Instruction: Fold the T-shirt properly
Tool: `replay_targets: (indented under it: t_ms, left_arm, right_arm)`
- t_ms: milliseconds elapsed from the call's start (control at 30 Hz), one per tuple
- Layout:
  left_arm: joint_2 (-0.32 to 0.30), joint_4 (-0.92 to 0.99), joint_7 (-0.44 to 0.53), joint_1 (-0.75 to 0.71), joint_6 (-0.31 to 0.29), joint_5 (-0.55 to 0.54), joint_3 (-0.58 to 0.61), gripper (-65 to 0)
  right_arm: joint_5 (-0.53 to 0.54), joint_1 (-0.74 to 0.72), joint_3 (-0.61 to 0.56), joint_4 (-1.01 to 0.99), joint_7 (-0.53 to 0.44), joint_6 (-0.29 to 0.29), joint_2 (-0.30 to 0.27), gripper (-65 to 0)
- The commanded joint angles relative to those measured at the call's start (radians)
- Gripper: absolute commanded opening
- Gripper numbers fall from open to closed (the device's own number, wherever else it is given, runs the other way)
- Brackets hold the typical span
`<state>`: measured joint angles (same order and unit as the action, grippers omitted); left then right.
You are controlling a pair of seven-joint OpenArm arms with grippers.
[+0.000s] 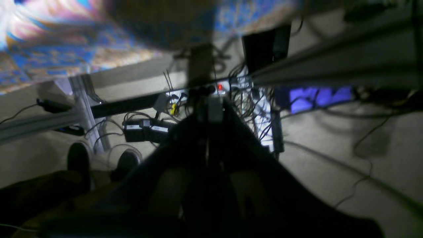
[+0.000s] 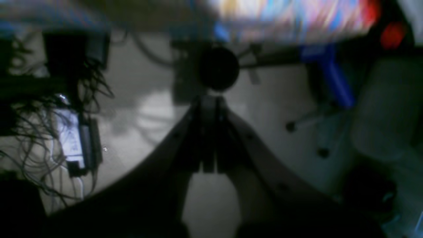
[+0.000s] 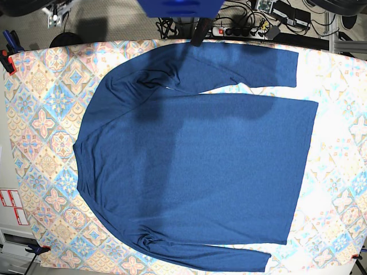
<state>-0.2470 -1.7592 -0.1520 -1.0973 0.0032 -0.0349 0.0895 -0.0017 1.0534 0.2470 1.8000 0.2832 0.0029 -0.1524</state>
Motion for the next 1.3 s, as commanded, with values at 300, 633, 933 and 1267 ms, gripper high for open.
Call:
replay_targets:
  t_ms: [300,633,933,1267]
  left_arm:
    - [-0.005,-0.114,-0.251,0.108,0.001,-0.346,-0.213,-51.5]
    - [-0.045,-0.114,-0.544,0.294,-0.001,-0.465,-0.396,-41.2]
    - [-0.048,-0.112,-0.594,0.34,-0.001,-0.534,-0.472,-27.1]
    - [-0.067,0.029,-0.593,0.395,-0.002,-0.534,-0.451,-25.1]
  right_arm:
    - [0.001,-0.014,-0.061,0.142,0.11,-0.01,-0.003,-65.0]
    - [0.001,-0.083,-0.171,0.154,0.112,-0.01,-0.003,-65.0]
    - [0.001,-0.104,-0.197,0.156,0.112,-0.01,-0.003,-65.0]
    - [0.001,-0.104,-0.197,0.156,0.112,-0.01,-0.003,-65.0]
